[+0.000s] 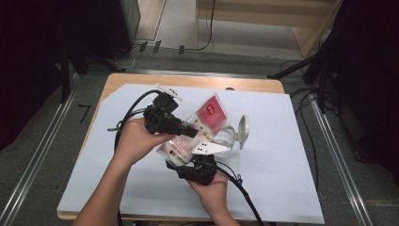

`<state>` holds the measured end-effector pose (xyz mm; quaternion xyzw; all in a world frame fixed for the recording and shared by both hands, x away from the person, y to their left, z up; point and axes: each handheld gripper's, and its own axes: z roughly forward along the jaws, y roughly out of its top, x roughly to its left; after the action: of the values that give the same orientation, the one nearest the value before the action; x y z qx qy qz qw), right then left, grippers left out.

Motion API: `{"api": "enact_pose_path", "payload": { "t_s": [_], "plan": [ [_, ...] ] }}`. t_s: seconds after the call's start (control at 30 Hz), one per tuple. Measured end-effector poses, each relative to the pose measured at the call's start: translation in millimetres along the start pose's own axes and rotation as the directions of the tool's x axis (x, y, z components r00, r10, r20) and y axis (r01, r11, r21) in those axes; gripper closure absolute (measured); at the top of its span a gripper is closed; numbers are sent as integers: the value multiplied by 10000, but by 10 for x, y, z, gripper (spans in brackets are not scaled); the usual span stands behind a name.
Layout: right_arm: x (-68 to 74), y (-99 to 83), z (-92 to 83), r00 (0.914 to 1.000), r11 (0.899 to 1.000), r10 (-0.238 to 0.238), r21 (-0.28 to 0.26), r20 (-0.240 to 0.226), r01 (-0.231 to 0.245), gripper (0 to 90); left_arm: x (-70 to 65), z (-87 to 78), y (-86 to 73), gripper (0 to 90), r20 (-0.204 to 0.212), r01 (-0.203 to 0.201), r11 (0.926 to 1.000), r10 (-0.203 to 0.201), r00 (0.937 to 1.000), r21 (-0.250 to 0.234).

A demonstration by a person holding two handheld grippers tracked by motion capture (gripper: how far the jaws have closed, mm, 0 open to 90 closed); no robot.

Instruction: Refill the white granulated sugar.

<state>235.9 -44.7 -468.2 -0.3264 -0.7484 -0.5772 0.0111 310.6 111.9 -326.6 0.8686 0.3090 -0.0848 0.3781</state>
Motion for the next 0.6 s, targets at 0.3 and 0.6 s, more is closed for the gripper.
{"api": "enact_pose_path", "payload": {
  "t_s": [0.3,0.6],
  "plan": [
    [55,13,46,9994,9987,-313,394,128,308,557,10,30,-2,887,-95,528,9981,-525,9986,323],
    [99,82,87,9988,9976,-440,551,196,429,585,0,15,40,880,-434,988,9950,-980,9942,166]
  ]
}}
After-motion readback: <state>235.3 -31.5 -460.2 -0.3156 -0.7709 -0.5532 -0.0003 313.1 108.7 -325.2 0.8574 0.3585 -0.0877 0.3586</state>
